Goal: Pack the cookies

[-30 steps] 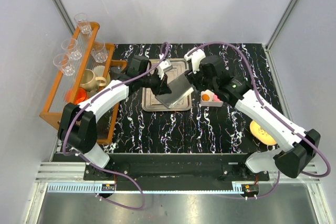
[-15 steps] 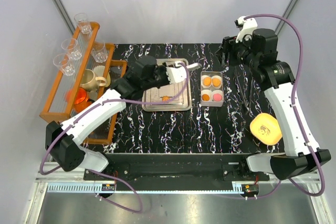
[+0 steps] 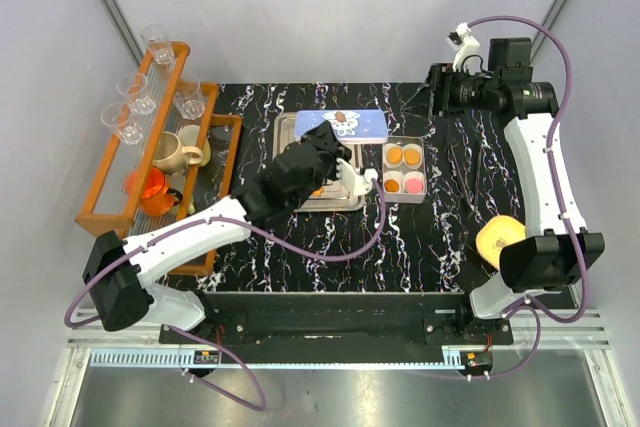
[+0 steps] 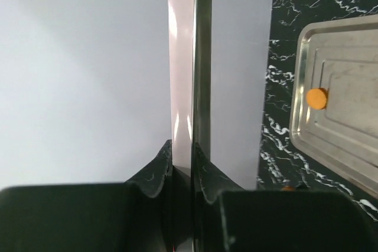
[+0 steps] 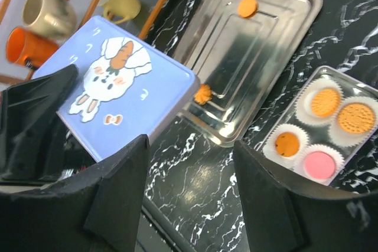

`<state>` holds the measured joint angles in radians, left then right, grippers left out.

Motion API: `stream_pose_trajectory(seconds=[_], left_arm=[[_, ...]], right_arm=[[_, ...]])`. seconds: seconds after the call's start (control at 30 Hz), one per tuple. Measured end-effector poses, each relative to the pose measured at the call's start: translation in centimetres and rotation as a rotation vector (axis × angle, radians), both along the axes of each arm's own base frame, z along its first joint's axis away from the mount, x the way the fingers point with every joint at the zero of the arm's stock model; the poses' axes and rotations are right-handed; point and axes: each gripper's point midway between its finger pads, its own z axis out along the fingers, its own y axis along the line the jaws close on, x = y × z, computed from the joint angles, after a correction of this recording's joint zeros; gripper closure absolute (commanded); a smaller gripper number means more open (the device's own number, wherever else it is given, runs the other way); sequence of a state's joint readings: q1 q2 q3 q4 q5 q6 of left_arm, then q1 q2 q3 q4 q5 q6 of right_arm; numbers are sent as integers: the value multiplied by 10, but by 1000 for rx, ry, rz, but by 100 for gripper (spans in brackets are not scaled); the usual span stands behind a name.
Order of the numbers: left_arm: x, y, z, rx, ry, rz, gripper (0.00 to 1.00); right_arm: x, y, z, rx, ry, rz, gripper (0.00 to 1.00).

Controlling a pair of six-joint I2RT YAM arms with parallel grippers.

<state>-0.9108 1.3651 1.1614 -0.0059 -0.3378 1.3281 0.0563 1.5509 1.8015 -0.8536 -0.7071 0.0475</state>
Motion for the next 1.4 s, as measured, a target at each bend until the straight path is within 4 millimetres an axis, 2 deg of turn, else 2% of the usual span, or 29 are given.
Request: stream_pose_trajectory(seconds=[0.13,0.27,0.43,0.6,0.77,0.9,1.07,1.2,1.4], left_arm=[[-9,-7,-10,74,-132,-20,100],[-22,-13,-32,160,-218,-56,100],[-39,-22,-33,195,-349,-107,100],[-53,-25,-36,212,-454,-148,100],[-65,-24,-43,236,-530,-191,100],[-70,-26,-41,231,-562,-211,100],[-73,-28,-31,206,-598,-219,100],[-74,-29,-30,208,-608,-226,100],[-77,-37,-41,228,-597,-262,100]], right_arm=[[-5,12,-6,34,39,108,31],[-12,18,-9,43,41,191,29],[-15,24,-13,43,52,324,25],[-3,26,-31,24,37,448,22],[23,29,-49,-3,-49,540,19],[26,32,-64,-8,-47,576,18],[18,54,-68,-10,-70,651,17],[6,74,-72,9,-71,718,17],[-2,80,-90,17,-41,753,17]])
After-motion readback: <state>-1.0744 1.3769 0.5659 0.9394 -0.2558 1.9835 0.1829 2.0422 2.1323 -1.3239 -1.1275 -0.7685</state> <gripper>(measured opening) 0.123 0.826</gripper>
